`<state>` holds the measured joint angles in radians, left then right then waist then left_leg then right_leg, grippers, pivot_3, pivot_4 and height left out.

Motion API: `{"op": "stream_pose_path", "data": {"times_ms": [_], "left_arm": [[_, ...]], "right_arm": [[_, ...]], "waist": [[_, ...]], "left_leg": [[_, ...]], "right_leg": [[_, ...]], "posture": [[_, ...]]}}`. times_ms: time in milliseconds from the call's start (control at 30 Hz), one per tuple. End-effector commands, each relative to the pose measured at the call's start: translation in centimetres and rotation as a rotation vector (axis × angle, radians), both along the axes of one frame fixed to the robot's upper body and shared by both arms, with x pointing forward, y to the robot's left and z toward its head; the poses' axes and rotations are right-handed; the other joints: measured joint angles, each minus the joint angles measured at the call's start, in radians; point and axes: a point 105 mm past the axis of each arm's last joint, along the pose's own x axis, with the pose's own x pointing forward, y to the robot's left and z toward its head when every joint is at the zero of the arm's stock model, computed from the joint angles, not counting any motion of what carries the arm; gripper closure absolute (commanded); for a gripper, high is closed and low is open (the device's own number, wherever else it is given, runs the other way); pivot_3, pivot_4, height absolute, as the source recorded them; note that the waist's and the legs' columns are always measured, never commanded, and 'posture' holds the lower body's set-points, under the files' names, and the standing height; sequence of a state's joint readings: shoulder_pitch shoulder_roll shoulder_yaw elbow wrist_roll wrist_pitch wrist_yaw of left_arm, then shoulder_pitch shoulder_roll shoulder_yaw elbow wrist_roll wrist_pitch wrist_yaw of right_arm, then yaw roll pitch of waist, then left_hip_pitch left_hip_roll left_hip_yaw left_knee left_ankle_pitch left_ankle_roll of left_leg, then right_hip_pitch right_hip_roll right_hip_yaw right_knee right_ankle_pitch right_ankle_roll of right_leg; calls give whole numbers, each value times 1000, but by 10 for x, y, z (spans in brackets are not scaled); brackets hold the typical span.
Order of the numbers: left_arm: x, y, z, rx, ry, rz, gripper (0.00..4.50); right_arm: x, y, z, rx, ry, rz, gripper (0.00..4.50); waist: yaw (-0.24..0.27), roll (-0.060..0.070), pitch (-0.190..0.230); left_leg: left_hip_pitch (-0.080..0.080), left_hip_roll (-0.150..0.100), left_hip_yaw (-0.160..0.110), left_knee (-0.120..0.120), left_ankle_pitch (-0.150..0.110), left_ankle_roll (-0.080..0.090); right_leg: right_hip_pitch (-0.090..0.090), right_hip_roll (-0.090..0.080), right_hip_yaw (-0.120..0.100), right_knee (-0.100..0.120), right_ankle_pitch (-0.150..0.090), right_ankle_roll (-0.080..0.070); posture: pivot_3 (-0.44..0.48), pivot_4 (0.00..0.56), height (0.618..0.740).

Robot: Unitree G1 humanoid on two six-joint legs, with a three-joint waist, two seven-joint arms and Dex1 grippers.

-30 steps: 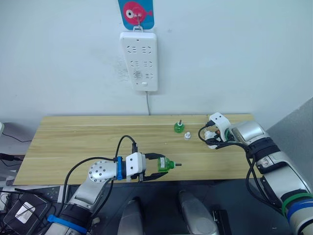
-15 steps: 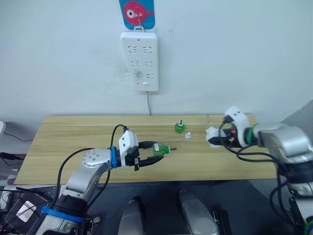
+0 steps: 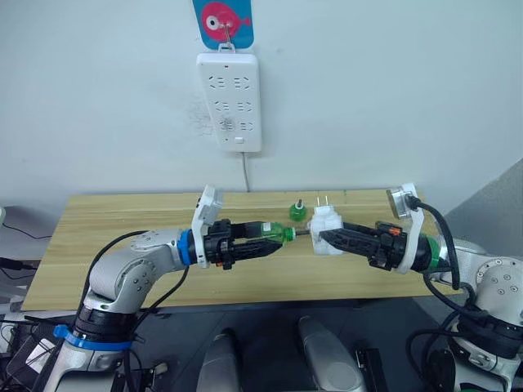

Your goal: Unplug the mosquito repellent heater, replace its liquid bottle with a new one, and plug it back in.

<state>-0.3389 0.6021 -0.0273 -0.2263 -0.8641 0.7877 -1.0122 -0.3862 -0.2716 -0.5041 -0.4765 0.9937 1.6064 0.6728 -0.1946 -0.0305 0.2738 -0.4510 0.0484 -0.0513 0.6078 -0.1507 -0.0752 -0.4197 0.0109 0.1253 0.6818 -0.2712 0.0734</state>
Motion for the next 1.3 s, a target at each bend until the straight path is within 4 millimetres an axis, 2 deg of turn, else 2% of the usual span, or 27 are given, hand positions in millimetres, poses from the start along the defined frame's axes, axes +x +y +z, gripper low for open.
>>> {"op": "stream_pose_path", "data": {"times_ms": [33,167,367,600,867,1033,1300], "left_arm": [[-7,-2,15,-34,-21,-40,2128],[-15,-2,18,-48,27,-77,2128],[-17,-1,18,-53,45,-70,2128],[-15,-9,16,-69,41,-64,2128],[-30,-19,16,-72,60,-155,2128],[-31,-19,17,-80,71,-158,2128],[-28,-22,16,-89,71,-148,2128]], "right_arm": [[-7,1,7,48,-17,21,1502],[-7,2,7,69,4,19,1502],[-9,3,5,67,24,29,1502],[-15,11,9,75,20,73,1502],[-15,13,11,82,34,46,1502],[-11,10,10,90,62,8,1502],[-16,12,10,89,87,27,1502]], "waist": [[0,0,0],[0,0,0],[1,0,0],[1,0,0],[0,0,0],[1,-1,1],[1,-1,1]], "left_leg": [[0,0,0,0,0,0],[0,0,0,0,0,0],[0,0,1,0,0,0],[-1,0,1,0,0,0],[-1,0,1,0,0,0],[-1,0,1,0,0,0],[-1,0,2,-1,0,0]], "right_leg": [[0,0,0,0,0,0],[0,0,1,-1,0,0],[0,0,1,-1,-1,-1],[0,0,1,-2,-1,-1],[-1,0,1,-2,-1,-1],[-1,0,1,-3,-1,-2],[-1,0,2,-3,-1,-2]], "posture": [[-228,285,735],[-222,286,735],[-210,281,735],[-209,277,735],[-217,273,735],[-218,273,735],[-216,275,735]]}}
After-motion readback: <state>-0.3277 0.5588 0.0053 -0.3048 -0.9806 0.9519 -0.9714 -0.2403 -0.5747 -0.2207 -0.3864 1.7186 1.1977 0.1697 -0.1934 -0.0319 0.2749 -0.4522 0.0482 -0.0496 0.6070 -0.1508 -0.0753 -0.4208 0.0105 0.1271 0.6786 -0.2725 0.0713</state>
